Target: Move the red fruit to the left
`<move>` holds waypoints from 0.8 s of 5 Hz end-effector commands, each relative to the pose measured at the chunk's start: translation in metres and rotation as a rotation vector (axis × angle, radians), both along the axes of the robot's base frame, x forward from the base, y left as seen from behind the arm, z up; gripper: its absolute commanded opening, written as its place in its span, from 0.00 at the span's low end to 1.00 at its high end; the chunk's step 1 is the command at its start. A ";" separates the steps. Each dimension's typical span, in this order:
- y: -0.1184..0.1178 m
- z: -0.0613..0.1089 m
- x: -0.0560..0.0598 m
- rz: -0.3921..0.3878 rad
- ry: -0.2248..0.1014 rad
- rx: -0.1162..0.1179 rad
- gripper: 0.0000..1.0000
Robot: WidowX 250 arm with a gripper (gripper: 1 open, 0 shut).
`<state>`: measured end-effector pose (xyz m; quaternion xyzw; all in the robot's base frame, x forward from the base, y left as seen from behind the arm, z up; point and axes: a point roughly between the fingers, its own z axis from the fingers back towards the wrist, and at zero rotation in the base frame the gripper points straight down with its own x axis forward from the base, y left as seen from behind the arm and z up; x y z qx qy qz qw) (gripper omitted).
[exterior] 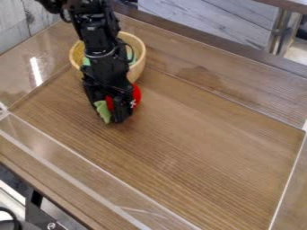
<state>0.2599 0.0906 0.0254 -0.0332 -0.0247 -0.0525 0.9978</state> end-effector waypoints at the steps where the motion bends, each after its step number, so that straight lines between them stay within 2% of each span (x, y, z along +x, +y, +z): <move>1: 0.008 0.004 0.006 0.015 -0.037 0.002 1.00; 3: 0.010 0.015 0.012 -0.002 -0.025 -0.026 1.00; 4: 0.009 0.015 0.002 0.045 -0.018 -0.033 1.00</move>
